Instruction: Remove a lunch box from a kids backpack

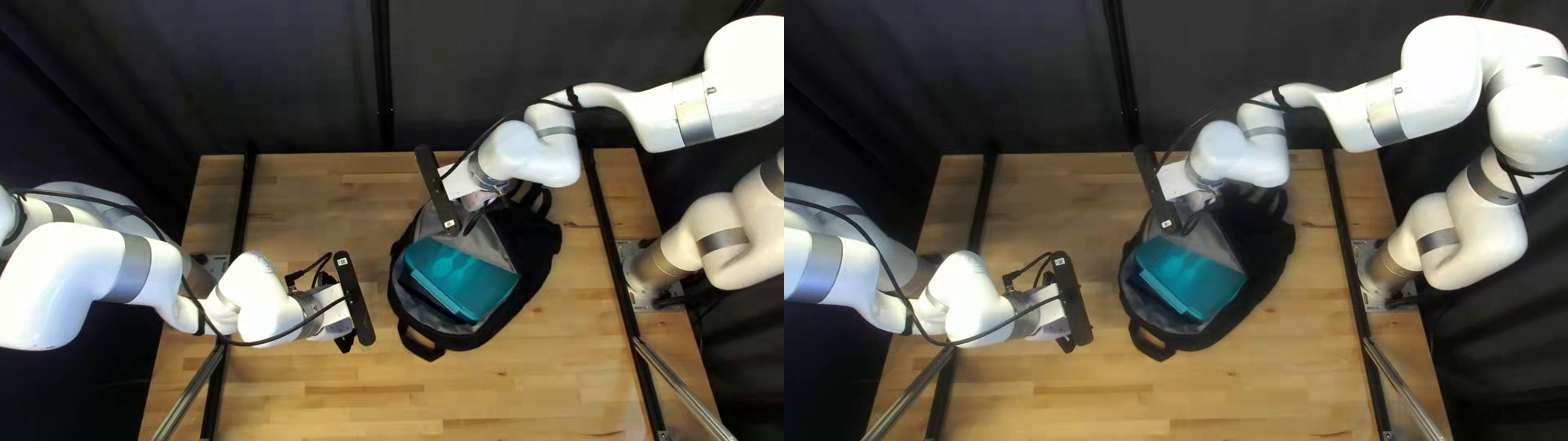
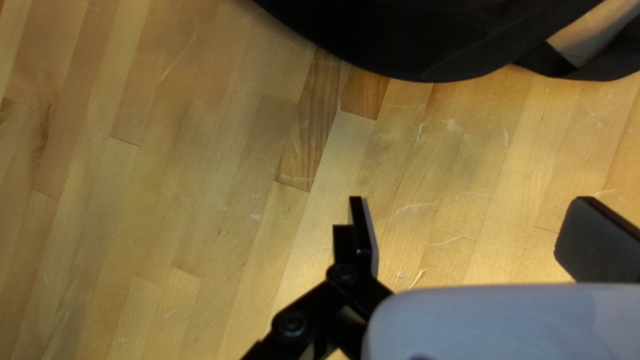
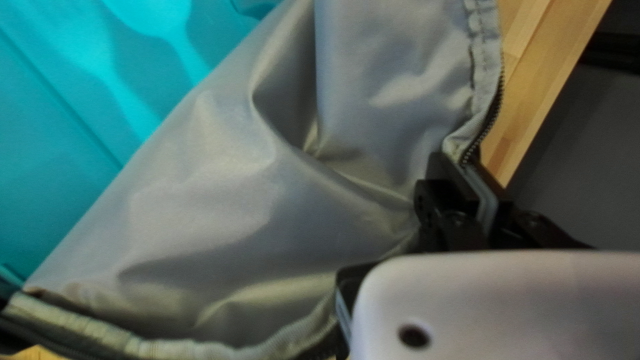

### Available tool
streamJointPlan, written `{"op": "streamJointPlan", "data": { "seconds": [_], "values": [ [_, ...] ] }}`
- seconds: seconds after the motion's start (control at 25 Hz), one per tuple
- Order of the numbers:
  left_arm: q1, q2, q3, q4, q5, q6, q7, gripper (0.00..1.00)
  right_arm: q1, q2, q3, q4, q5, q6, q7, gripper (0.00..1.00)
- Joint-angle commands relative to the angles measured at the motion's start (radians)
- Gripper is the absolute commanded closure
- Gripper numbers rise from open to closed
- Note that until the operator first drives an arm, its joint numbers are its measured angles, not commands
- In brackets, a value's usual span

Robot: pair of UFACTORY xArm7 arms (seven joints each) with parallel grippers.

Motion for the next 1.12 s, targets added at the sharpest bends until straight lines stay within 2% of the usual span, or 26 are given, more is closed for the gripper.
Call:
{"op": "streamJointPlan", "data": {
  "seconds": [0.04, 0.24, 0.4, 0.56, 0.64, 0.68, 0.96, 1.12],
  "values": [
    [-0.019, -0.002, 0.014, 0.001, -0.007, 0.007, 0.005, 0.00, -0.009, -0.024, -0.006, -0.046, -0.015, -0.027, 0.020, 1.00],
    [-0.061, -0.004, 0.056, 0.017, -0.019, 0.033, 0.035, 0.00, -0.014, -0.047, -0.006, -0.099, -0.036, -0.062, 0.053, 1.00],
    [-0.109, -0.018, 0.141, 0.059, -0.021, 0.071, 0.121, 0.00, -0.013, -0.054, -0.002, -0.116, -0.045, -0.078, 0.071, 1.00],
    [-0.114, -0.028, 0.186, 0.111, 0.002, 0.100, 0.206, 0.00, -0.013, -0.061, 0.001, -0.122, -0.053, -0.084, 0.080, 1.00],
    [-0.138, -0.036, 0.214, 0.149, 0.005, 0.137, 0.264, 0.00, -0.013, -0.067, 0.002, -0.125, -0.058, -0.085, 0.085, 1.00],
    [-0.125, -0.040, 0.191, 0.204, 0.007, 0.230, 0.278, 0.00, -0.013, -0.069, 0.003, -0.127, -0.060, -0.085, 0.086, 1.00],
    [-0.125, -0.040, 0.191, 0.204, 0.007, 0.230, 0.278, 0.00, -0.016, -0.067, 0.000, -0.128, -0.069, -0.103, 0.084, 1.00],
    [-0.125, -0.040, 0.191, 0.204, 0.007, 0.230, 0.278, 0.00, -0.029, -0.061, -0.014, -0.176, -0.082, -0.178, 0.085, 1.00]
  ]
}}
